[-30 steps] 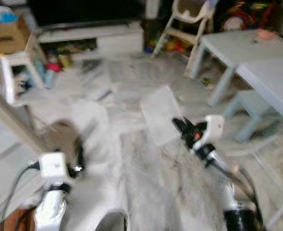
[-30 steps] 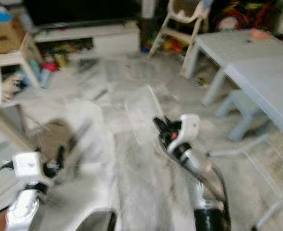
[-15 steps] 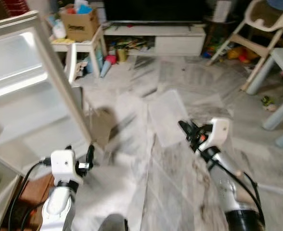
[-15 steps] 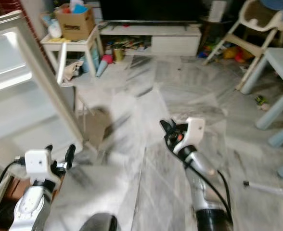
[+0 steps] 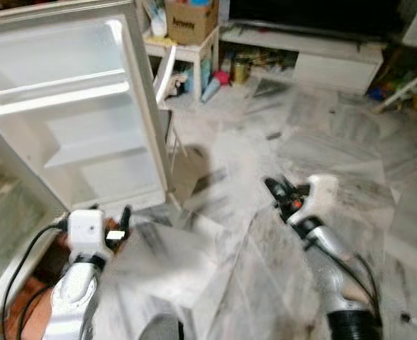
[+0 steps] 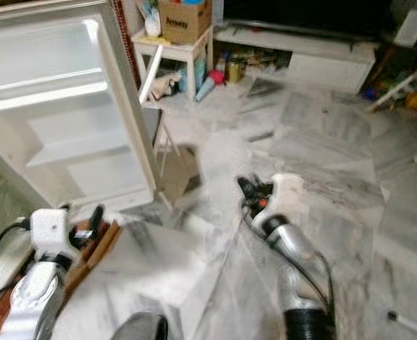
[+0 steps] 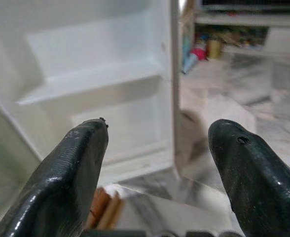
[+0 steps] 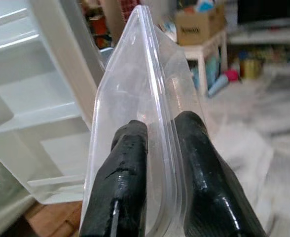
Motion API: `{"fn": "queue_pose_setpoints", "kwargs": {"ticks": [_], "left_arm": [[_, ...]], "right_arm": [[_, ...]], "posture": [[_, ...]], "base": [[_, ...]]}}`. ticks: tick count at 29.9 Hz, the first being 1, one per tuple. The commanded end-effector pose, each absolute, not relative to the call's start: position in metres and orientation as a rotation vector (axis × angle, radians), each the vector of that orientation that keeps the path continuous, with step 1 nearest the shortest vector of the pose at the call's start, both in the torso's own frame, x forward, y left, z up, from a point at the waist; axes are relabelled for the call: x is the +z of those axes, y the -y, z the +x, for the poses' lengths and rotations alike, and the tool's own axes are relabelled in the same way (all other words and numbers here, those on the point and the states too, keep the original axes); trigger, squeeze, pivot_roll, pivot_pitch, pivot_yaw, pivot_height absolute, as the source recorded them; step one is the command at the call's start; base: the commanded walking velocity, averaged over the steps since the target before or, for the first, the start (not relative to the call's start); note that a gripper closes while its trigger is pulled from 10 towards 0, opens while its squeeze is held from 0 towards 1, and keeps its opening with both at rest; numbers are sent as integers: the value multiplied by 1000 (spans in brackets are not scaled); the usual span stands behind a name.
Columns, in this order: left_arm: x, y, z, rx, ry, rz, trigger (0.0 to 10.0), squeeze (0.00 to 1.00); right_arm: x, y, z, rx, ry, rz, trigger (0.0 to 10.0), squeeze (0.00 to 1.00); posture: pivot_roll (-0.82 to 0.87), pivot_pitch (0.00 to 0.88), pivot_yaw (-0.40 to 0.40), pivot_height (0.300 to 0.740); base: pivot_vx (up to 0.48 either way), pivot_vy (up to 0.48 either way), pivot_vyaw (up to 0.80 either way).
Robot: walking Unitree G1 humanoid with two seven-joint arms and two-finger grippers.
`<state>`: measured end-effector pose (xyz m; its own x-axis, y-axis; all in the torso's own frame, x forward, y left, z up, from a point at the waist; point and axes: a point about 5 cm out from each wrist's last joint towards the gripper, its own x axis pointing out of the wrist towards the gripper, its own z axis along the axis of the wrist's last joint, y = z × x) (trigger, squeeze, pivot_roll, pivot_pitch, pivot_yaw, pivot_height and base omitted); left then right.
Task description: Restocking fridge
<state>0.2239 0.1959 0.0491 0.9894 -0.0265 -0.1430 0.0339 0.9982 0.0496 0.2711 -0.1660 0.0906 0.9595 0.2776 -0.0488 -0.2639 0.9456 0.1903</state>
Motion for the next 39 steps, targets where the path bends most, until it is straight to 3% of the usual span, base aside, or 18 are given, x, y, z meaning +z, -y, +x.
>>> {"fn": "queue_pose_setpoints", "kwargs": {"ticks": [1, 8, 16, 26, 39], "left_arm": [[46, -195, 223, -50, -155, 65, 10000, 0], [47, -193, 228, -66, -151, 68, 10000, 0], [46, -194, 228, -37, -155, 81, 10000, 0], [44, -219, 214, 116, -165, 64, 10000, 0], [49, -212, 213, 147, -134, 48, 10000, 0]], "right_arm": [[99, 180, 269, 223, -30, 118, 10000, 0], [92, 189, 257, 176, -55, 136, 10000, 0], [93, 173, 264, 274, -65, 133, 10000, 0], [94, 166, 273, 315, -77, 142, 10000, 0], [90, 153, 273, 387, -102, 163, 10000, 0]], "posture": [[45, 0, 34, 740], [23, 0, 51, 740], [59, 0, 33, 740], [95, 21, 19, 740], [115, 34, 5, 740]], "base": [[0, 0, 744], [0, 0, 738], [0, 0, 738], [0, 0, 738], [0, 0, 738]]}}
